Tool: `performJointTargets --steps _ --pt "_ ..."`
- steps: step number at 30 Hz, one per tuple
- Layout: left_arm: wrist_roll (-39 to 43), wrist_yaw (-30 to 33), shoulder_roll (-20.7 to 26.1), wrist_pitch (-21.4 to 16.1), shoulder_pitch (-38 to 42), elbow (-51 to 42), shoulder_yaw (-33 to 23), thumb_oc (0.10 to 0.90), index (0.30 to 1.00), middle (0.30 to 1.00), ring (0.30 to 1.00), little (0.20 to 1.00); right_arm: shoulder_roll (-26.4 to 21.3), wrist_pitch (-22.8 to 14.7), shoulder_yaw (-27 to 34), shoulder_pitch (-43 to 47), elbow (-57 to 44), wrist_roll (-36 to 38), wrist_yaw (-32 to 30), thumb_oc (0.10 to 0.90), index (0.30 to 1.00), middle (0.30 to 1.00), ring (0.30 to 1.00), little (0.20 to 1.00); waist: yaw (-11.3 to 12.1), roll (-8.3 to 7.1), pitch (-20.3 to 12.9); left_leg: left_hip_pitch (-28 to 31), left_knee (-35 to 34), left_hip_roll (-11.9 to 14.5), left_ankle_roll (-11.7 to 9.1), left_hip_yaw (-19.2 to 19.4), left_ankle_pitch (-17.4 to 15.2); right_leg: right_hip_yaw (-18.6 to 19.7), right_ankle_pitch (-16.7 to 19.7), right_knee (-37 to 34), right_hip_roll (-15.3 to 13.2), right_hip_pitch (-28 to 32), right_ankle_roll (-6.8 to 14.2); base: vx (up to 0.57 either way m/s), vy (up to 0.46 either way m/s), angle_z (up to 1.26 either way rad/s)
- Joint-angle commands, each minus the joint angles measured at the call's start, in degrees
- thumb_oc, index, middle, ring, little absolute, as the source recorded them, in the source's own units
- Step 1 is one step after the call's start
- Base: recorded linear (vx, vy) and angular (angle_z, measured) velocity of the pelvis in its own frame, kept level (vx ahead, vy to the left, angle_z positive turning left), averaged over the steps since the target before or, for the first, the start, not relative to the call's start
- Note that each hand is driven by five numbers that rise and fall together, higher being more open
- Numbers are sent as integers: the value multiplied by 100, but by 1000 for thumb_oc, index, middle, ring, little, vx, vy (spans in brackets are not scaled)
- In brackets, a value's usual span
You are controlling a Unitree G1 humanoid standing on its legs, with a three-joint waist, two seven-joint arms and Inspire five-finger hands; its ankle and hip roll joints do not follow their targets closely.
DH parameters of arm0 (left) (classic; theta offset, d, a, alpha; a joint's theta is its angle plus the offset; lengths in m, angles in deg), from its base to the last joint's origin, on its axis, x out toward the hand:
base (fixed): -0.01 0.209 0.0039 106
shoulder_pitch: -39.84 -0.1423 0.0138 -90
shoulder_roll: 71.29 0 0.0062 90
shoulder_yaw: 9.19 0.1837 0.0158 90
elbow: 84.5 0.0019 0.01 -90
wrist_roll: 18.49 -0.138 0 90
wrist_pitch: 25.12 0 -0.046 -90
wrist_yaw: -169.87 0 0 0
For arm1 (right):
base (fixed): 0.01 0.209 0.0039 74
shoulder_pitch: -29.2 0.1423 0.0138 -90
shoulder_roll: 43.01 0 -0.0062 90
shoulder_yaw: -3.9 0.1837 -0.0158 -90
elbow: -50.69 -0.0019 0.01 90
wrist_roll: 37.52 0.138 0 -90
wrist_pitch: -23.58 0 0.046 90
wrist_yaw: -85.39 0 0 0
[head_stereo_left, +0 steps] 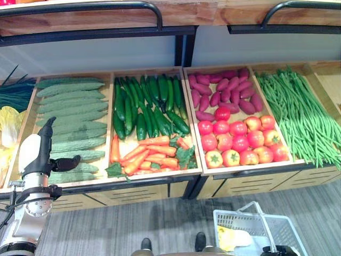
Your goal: Get the vegetables into the basket
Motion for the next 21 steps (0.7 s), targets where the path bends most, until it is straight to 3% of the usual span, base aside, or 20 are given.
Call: performJointTargets --steps 1,8,12,21 --pt "353 -75 835 -462 749 -296 -88 900 1000 1000 1000 1000 -445 -216 -197 150 -18 73 -192 400 300 300 300 300 -12 -295 -221 -12 31 129 -158 41 -186 198 368 -2 -686 -119 614 0 0 0" --pt "889 -611 956 -579 881 -552 204 900 1000 1000 1000 1000 -414 -217 -209 101 -51 54 -142 400 300 300 300 300 -56 -304 -241 9 31 135 -164 72 -194 233 368 -2 -670 -113 609 2 0 -1" --pt "1332 -1255 1247 -693 1004 -1121 652 900 1000 1000 1000 1000 -407 -203 -275 106 -94 -4 -76 400 300 300 300 300 -115 -302 -261 24 31 147 -175 101 -194 257 381 -2 -665 -121 618 4 0 -1" --pt "1315 -1543 1336 -691 1628 -1396 1564 900 1000 1000 1000 1000 -349 -166 -400 199 -86 1 -46 400 300 300 300 300 -215 -305 -241 36 31 175 -182 155 -206 360 385 -2 -630 -179 609 4 -5 -2"
